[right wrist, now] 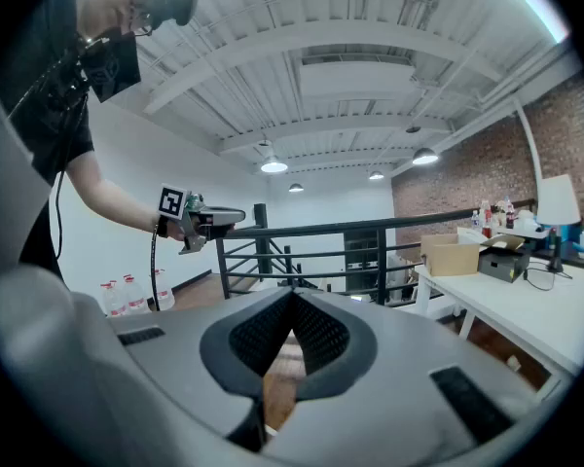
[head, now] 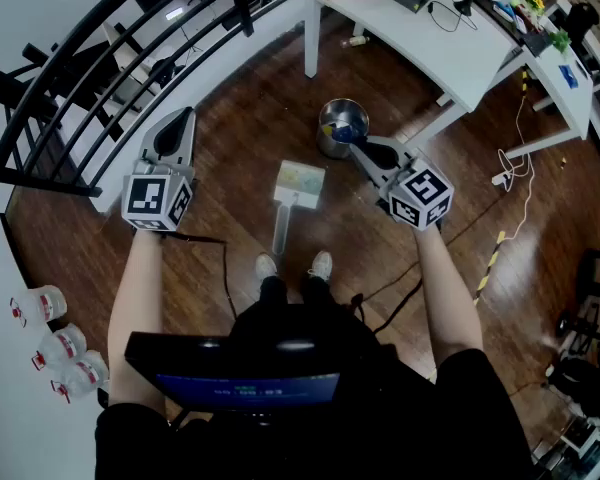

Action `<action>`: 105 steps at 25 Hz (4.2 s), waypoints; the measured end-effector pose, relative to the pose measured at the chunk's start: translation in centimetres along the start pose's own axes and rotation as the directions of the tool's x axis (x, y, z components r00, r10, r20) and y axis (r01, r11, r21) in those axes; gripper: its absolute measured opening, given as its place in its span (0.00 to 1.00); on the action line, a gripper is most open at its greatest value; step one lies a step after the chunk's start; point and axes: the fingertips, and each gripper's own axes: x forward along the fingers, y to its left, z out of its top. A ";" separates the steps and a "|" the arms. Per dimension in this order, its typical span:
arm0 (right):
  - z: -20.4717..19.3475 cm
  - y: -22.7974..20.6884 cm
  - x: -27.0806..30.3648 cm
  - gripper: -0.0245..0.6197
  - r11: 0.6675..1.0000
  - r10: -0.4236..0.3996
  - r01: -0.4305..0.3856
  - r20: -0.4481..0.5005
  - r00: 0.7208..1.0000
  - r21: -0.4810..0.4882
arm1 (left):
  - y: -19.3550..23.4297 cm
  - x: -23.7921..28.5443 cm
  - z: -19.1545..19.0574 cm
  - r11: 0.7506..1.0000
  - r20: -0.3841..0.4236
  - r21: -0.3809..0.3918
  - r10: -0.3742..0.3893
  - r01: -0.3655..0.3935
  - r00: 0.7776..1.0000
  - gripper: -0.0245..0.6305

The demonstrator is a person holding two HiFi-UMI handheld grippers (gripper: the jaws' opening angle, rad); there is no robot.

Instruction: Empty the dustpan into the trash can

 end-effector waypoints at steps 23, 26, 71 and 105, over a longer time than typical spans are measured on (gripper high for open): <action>-7.4 2.6 0.5 0.05 0.975 0.198 -0.188 -0.078 0.977 0.117 | -6.6 -2.5 -2.5 0.995 -0.057 -0.091 0.024 -0.029 0.998 0.04; -9.1 3.4 0.8 0.05 0.970 0.222 -0.208 -0.103 0.970 0.129 | -7.0 -3.1 -2.5 0.993 -0.048 -0.112 0.025 -0.030 0.999 0.04; -23.6 16.2 9.4 0.55 0.587 0.487 -0.135 -0.215 0.847 0.798 | -1.8 6.0 -5.6 0.943 -0.023 -0.130 -0.312 0.307 0.950 0.05; -20.2 18.5 15.2 0.16 0.207 0.679 -0.312 0.094 0.728 0.927 | 2.1 7.2 -7.2 0.961 -0.096 -0.109 -0.266 0.256 0.959 0.05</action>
